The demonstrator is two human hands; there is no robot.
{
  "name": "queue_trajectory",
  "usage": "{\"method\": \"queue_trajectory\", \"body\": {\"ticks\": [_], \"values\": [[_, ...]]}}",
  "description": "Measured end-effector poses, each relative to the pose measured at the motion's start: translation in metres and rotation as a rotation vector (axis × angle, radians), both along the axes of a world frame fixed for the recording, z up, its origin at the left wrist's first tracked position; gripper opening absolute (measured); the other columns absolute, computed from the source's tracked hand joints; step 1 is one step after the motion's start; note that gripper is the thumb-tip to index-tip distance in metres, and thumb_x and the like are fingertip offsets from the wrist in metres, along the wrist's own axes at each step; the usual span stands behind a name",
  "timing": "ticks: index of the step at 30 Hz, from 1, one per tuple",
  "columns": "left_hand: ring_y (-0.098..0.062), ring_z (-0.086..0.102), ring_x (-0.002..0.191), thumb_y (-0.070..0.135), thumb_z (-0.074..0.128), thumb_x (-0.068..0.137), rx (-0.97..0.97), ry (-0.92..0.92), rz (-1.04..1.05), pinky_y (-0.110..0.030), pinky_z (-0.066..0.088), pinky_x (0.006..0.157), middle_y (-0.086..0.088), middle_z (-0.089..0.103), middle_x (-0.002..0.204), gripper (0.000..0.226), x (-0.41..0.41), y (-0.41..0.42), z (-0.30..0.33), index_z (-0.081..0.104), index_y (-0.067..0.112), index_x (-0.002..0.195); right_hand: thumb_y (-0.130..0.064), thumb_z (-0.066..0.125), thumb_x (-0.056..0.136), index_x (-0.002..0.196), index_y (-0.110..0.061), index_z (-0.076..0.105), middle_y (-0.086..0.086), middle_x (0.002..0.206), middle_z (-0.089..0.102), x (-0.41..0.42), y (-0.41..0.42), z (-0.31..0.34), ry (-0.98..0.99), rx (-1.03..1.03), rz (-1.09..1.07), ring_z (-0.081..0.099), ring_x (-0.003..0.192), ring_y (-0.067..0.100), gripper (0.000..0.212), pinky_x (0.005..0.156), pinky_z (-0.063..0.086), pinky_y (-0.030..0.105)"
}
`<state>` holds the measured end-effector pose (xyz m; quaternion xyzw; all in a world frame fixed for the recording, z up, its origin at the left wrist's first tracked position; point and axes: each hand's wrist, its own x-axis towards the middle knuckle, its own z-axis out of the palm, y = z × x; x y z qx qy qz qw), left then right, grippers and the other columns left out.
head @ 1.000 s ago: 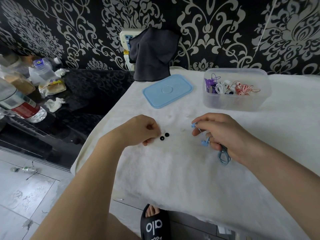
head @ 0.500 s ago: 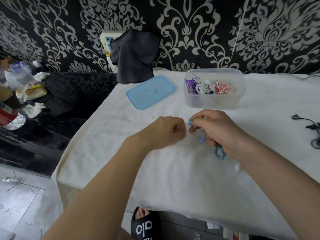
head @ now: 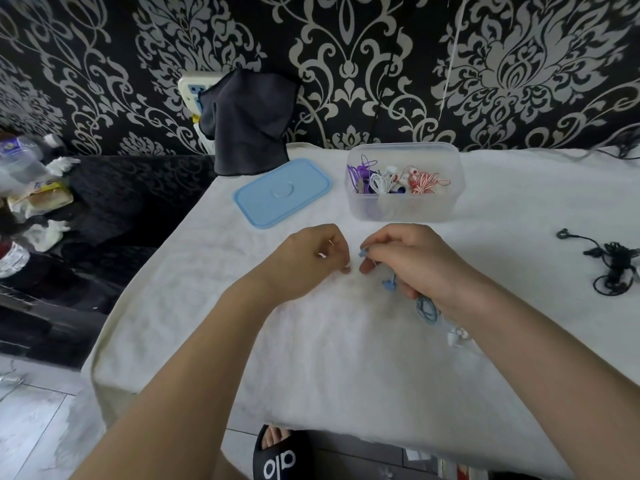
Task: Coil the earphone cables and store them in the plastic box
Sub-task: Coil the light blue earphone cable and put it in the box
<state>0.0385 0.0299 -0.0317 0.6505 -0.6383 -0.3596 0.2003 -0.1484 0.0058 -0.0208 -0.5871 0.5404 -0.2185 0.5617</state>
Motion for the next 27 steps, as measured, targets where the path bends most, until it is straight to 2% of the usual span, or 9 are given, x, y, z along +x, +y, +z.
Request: {"method": "queue_trajectory", "body": {"ticks": [3, 6, 9, 16, 19, 21, 23, 25, 27], "values": [[-0.008, 0.053, 0.056, 0.010, 0.057, 0.095, 0.023, 0.107, 0.047, -0.021, 0.046, 0.051, 0.004, 0.075, 0.086, 0.008, -0.004, 0.000, 0.005, 0.065, 0.010, 0.094, -0.019, 0.060, 0.094, 0.093, -0.019, 0.072, -0.006, 0.082, 0.077, 0.001, 0.002, 0.004, -0.042, -0.007, -0.003, 0.039, 0.035, 0.006, 0.013, 0.041, 0.033, 0.022], [-0.013, 0.062, 0.066, 0.007, 0.057, 0.097, 0.052, 0.218, 0.116, -0.025, 0.057, 0.061, -0.008, 0.075, 0.092, 0.012, -0.005, -0.001, 0.009, 0.067, 0.002, 0.100, -0.019, 0.060, 0.094, 0.094, -0.020, 0.072, -0.007, 0.082, 0.077, 0.001, 0.002, 0.005, -0.056, -0.008, -0.005, 0.038, 0.037, 0.007, 0.013, 0.041, 0.033, 0.022], [-0.014, 0.068, 0.074, 0.007, 0.057, 0.099, 0.083, 0.331, 0.160, -0.027, 0.061, 0.073, -0.007, 0.075, 0.091, 0.014, -0.004, -0.002, 0.010, 0.070, 0.001, 0.100, -0.020, 0.061, 0.095, 0.095, -0.020, 0.070, -0.007, 0.082, 0.077, 0.001, 0.002, 0.006, -0.055, -0.020, -0.008, 0.037, 0.035, 0.006, 0.010, 0.041, 0.031, 0.022], [-0.015, 0.072, 0.074, 0.004, 0.058, 0.099, 0.088, 0.372, 0.172, -0.023, 0.061, 0.074, -0.008, 0.076, 0.081, 0.013, -0.006, -0.002, 0.006, 0.070, 0.003, 0.094, -0.019, 0.060, 0.096, 0.097, -0.015, 0.068, -0.003, 0.084, 0.077, 0.003, 0.002, 0.004, -0.059, -0.036, -0.024, 0.035, 0.032, 0.009, 0.009, 0.038, 0.030, 0.018], [-0.018, 0.073, 0.074, 0.001, 0.055, 0.098, 0.118, 0.335, 0.208, -0.026, 0.061, 0.073, -0.012, 0.076, 0.086, 0.014, -0.004, -0.005, 0.000, 0.069, 0.002, 0.096, -0.018, 0.060, 0.095, 0.095, -0.014, 0.067, -0.002, 0.084, 0.078, 0.003, 0.000, -0.001, 0.001, -0.019, -0.037, 0.039, 0.030, 0.006, 0.008, 0.038, 0.030, 0.015], [-0.017, 0.072, 0.073, 0.001, 0.056, 0.096, 0.100, 0.252, 0.211, -0.030, 0.063, 0.075, -0.007, 0.076, 0.085, 0.015, -0.002, -0.005, -0.003, 0.069, 0.007, 0.097, -0.018, 0.062, 0.093, 0.094, -0.015, 0.068, -0.004, 0.080, 0.077, 0.001, -0.003, -0.006, 0.055, -0.009, -0.056, 0.044, 0.034, 0.009, 0.007, 0.037, 0.030, 0.016], [-0.010, 0.066, 0.068, 0.008, 0.061, 0.092, 0.022, 0.051, 0.143, -0.021, 0.059, 0.067, 0.002, 0.072, 0.085, 0.014, -0.003, -0.005, -0.007, 0.071, 0.016, 0.097, -0.017, 0.062, 0.091, 0.093, -0.015, 0.067, -0.005, 0.077, 0.077, -0.003, -0.007, -0.009, 0.116, -0.011, -0.071, 0.047, 0.040, 0.013, 0.006, 0.037, 0.030, 0.016], [-0.002, 0.058, 0.066, 0.016, 0.069, 0.089, -0.023, -0.095, 0.042, -0.011, 0.047, 0.059, 0.007, 0.068, 0.088, 0.012, -0.012, -0.003, -0.007, 0.072, 0.022, 0.100, -0.015, 0.062, 0.090, 0.091, -0.014, 0.067, -0.004, 0.074, 0.076, -0.010, -0.012, -0.009, 0.171, -0.032, -0.082, 0.048, 0.044, 0.018, 0.006, 0.038, 0.032, 0.017], [-0.001, 0.056, 0.068, 0.023, 0.076, 0.086, -0.009, -0.125, -0.062, -0.012, 0.044, 0.065, 0.009, 0.066, 0.091, 0.016, -0.022, -0.004, -0.008, 0.072, 0.026, 0.101, -0.013, 0.061, 0.089, 0.089, -0.012, 0.067, -0.004, 0.072, 0.076, -0.018, -0.015, -0.008, 0.208, -0.059, -0.102, 0.048, 0.045, 0.019, 0.007, 0.038, 0.033, 0.017]]}}
